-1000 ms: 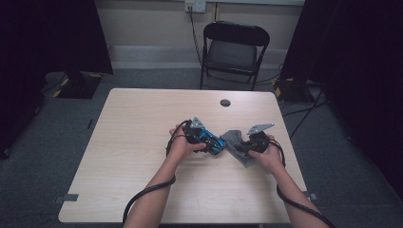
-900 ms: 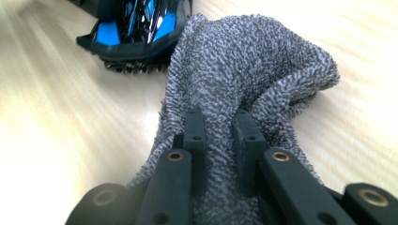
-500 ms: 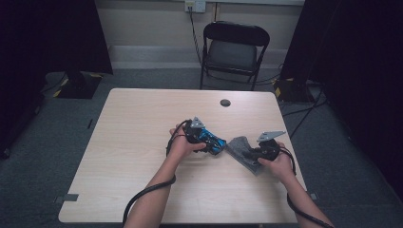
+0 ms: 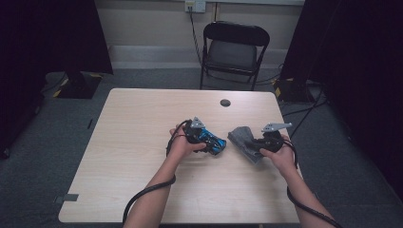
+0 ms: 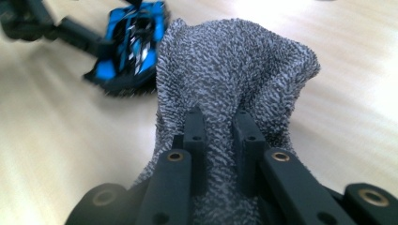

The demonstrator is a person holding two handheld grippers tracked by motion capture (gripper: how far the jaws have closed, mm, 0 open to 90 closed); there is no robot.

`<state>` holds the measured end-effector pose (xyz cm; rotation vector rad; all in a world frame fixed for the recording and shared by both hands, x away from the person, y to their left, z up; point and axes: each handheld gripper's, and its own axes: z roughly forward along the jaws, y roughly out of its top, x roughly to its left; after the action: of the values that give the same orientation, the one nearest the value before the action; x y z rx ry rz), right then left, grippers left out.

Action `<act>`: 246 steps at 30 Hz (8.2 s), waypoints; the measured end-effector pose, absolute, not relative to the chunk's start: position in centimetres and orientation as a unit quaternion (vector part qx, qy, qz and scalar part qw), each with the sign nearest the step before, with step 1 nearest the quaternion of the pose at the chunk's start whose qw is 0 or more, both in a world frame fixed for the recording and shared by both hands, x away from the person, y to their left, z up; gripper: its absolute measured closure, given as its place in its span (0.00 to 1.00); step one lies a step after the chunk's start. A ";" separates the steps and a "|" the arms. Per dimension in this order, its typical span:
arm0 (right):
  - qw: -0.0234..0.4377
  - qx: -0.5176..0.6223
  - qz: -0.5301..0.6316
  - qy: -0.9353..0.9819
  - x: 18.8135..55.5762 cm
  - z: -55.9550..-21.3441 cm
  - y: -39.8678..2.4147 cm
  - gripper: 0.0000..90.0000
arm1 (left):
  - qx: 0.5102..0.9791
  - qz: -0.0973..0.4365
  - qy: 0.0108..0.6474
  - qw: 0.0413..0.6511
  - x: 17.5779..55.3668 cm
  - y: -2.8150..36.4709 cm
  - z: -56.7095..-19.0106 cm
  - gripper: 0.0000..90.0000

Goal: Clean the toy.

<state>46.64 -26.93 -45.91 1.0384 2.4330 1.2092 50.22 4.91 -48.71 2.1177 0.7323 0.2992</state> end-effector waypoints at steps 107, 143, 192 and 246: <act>0.096 0.292 0.382 0.871 54.8 -48.7 -17.6 0.86 | 0.841 0.124 0.292 0.438 50.0 5.1 -49.0 0.11; 0.098 0.301 0.381 0.869 52.4 -48.6 -20.2 0.86 | 0.843 0.124 0.292 0.435 50.1 5.0 -48.9 0.11; 0.074 0.312 0.389 0.863 46.6 -48.6 -26.6 0.86 | 0.847 0.120 0.293 0.427 50.1 4.9 -48.7 0.11; 0.122 0.358 0.415 0.828 53.1 -45.4 -21.7 0.86 | 0.843 0.124 0.292 0.434 50.0 4.9 -48.9 0.11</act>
<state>53.05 -21.68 -45.44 1.0436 2.4153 1.2117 50.00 4.88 -48.89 2.0996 0.7283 0.3078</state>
